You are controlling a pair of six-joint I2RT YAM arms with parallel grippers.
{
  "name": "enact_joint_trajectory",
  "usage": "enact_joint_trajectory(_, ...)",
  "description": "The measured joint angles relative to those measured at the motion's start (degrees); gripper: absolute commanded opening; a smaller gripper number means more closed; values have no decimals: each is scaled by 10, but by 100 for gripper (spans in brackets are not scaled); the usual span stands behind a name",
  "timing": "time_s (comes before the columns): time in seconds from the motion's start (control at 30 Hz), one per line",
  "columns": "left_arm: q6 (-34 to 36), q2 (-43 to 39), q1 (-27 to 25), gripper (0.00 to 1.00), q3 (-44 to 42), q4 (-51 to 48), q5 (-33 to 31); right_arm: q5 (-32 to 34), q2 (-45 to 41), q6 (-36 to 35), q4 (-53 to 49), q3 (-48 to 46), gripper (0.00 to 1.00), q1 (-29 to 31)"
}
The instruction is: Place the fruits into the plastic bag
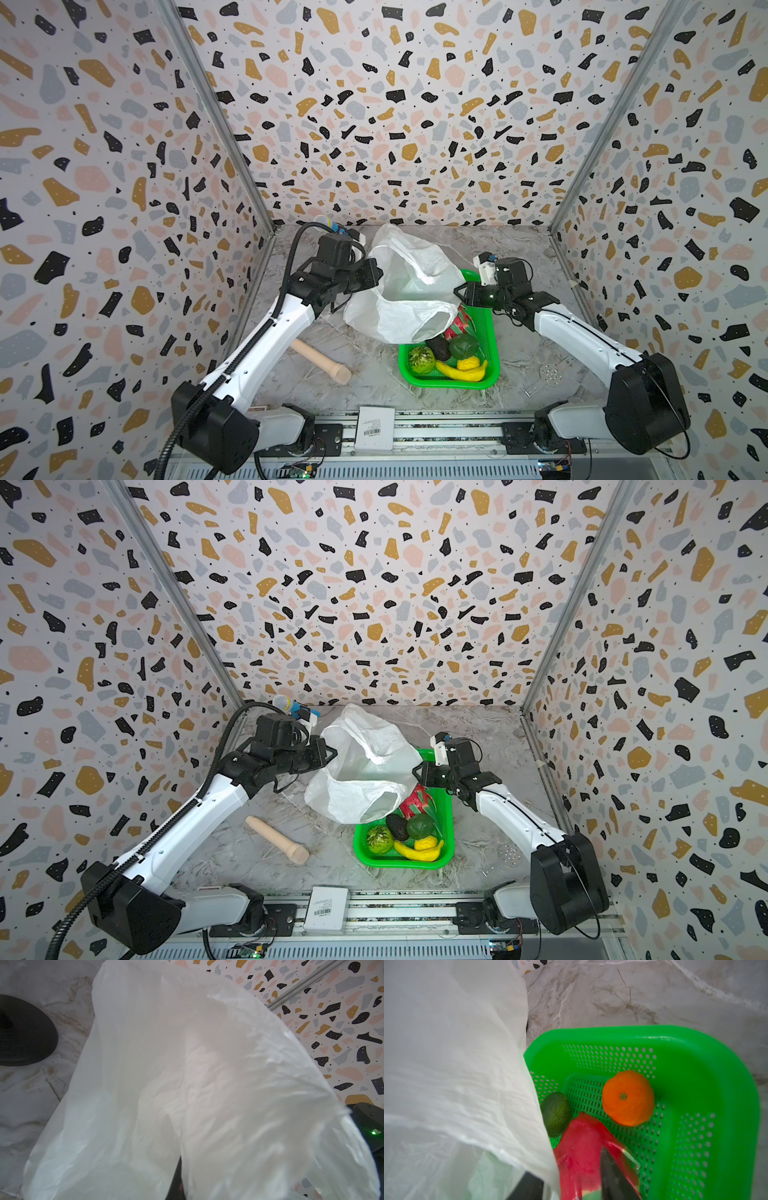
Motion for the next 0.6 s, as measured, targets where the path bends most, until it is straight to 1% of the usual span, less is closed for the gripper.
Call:
enact_joint_trajectory(0.03, -1, 0, 0, 0, 0, 1, -2, -1, -4, -2, -6, 8, 65, 0)
enact_joint_trajectory(0.2, -12, 0, 0, 0, -1, 10, -18, 1, -62, -11, -31, 17, 69, -3)
enact_joint_trajectory(0.43, -35, 4, 2, 0, -13, 41, -52, 16, -196, -32, -84, 5, 73, -22)
enact_joint_trajectory(0.6, -49, 24, 7, 0, -14, 54, -59, 49, -288, -38, -118, -17, 74, -32)
